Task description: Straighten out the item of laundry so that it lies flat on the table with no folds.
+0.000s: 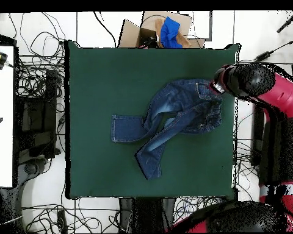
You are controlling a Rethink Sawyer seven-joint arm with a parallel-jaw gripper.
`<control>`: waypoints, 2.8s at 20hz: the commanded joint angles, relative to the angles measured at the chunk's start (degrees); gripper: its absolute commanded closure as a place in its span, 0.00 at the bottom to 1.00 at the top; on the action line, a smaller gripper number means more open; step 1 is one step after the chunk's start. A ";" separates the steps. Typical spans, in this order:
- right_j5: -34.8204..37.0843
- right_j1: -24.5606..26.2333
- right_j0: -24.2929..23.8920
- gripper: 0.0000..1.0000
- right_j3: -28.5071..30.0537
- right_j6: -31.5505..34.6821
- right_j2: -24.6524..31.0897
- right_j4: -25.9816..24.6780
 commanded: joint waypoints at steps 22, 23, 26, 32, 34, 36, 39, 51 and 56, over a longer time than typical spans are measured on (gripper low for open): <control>-35.08 -4.50 -2.33 0.00 39.56 17.59 -7.41 -1.10; -34.69 -4.07 -2.12 0.00 39.09 17.65 -8.23 -0.71; -34.69 -2.21 -1.95 0.00 38.11 16.79 -9.31 -0.77; -36.69 1.12 -1.58 0.00 37.72 17.52 -11.48 -0.63; -38.14 1.76 -1.64 0.00 38.66 18.38 -12.15 -0.67; -39.78 2.35 -1.27 0.00 39.59 19.44 -12.79 -0.53; -41.85 2.99 -0.52 0.00 40.93 21.11 -14.64 -0.21; -46.19 8.24 0.88 0.00 41.08 19.47 -17.68 3.27; -50.33 8.88 -0.64 0.00 41.97 19.28 -16.54 2.91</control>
